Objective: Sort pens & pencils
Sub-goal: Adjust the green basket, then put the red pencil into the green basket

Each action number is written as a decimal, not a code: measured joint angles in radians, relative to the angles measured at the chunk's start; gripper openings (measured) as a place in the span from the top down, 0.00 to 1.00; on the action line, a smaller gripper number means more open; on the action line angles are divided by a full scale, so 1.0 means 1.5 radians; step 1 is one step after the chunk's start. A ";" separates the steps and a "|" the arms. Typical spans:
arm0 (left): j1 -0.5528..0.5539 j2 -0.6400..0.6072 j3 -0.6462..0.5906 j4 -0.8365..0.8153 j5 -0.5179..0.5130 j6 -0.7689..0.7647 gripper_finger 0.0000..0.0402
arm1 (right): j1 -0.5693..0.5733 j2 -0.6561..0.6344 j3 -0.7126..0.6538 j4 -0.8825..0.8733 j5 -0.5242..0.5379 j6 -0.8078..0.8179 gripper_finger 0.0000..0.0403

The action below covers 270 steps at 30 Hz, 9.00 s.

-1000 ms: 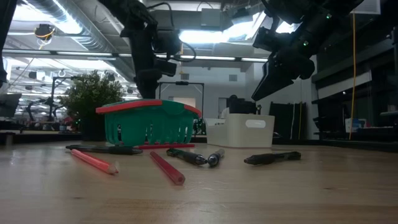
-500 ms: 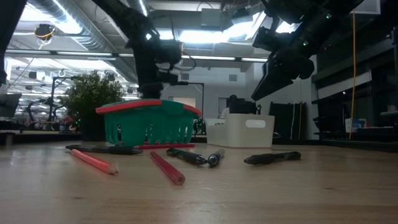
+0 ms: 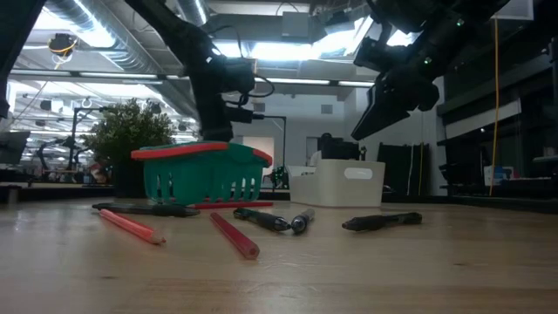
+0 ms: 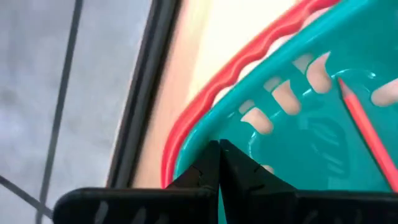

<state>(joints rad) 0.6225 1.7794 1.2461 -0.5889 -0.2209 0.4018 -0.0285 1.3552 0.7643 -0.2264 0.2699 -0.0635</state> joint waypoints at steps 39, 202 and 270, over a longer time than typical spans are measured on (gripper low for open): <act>-0.144 -0.045 0.132 -0.266 0.006 -0.140 1.00 | -0.015 0.000 0.000 0.004 -0.007 0.007 0.66; -0.549 0.073 0.041 -0.311 -0.417 -0.598 1.00 | -0.013 0.000 0.000 0.000 -0.036 0.035 0.66; -0.493 0.058 -0.091 -0.236 -0.331 -0.629 1.00 | -0.013 0.000 0.000 -0.017 -0.042 0.040 0.66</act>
<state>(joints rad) -0.1173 1.8660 1.1092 -0.9430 -0.7179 -0.5421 -0.0479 1.3552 0.7647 -0.2512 0.2073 -0.0032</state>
